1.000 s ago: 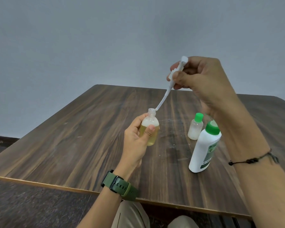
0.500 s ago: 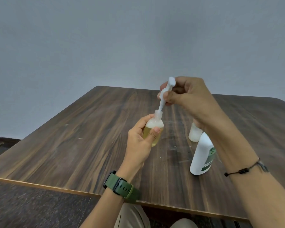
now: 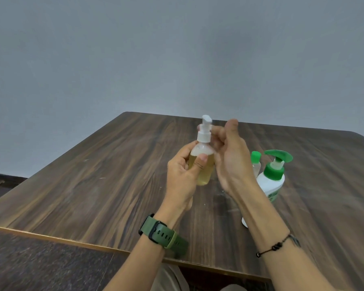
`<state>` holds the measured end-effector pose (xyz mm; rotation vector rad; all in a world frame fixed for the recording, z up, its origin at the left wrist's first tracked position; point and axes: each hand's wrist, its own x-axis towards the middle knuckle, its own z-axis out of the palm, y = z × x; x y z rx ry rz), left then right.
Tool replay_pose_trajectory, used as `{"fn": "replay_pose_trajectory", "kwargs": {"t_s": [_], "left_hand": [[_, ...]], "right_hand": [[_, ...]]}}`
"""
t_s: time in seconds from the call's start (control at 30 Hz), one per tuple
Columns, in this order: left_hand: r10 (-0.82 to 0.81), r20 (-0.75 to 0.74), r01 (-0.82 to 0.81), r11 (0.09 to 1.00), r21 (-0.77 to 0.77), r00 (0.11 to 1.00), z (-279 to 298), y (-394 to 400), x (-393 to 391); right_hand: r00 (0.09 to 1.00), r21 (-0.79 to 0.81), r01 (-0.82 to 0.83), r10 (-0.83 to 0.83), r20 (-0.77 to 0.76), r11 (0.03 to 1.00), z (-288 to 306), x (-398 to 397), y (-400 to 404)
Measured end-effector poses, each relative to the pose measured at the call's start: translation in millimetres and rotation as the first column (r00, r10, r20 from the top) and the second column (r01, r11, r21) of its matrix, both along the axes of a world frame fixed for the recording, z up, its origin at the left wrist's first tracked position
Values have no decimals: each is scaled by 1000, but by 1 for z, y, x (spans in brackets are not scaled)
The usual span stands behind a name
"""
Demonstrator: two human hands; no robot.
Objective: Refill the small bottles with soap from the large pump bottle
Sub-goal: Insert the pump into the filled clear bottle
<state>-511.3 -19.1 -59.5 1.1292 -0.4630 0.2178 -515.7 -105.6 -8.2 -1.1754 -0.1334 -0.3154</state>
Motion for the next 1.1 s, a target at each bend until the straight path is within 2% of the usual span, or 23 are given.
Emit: {"fn": "replay_pose_trajectory", "kwargs": {"t_s": [0.13, 0.2, 0.23, 0.3, 0.37, 0.5, 0.7, 0.9, 1.1], "left_hand": [[-9, 41, 8, 1000, 30, 999, 0, -3, -3], [-13, 29, 14, 1000, -22, 1000, 1, -2, -1], [-13, 33, 14, 999, -34, 999, 1, 1, 1], [-22, 50, 23, 999, -29, 998, 2, 7, 3], [-7, 56, 7, 1000, -9, 998, 2, 10, 3], [106, 39, -109, 990, 87, 994, -1, 10, 11], [187, -21, -176, 953, 246, 982, -11, 13, 44], [191, -226, -97, 924, 370, 955, -37, 18, 106], [146, -279, -34, 928, 370, 949, -49, 17, 126]], "right_hand": [[992, 230, 123, -125, -4, 966, 0, 2, 7], [996, 278, 56, -74, 55, 959, -1, 2, 7], [995, 220, -29, 8, 96, 975, -2, 2, 6], [972, 4, -195, 192, 136, 981, -4, 1, 0], [964, -162, -221, 240, 112, 962, -7, 3, -4], [998, -238, 42, -31, 50, 970, -9, 10, 6], [969, -344, 210, -242, -51, 915, -16, 39, 20], [942, -652, 166, -315, -118, 740, -45, 92, 25], [926, -678, 163, -349, -147, 717, -53, 108, 23]]}}
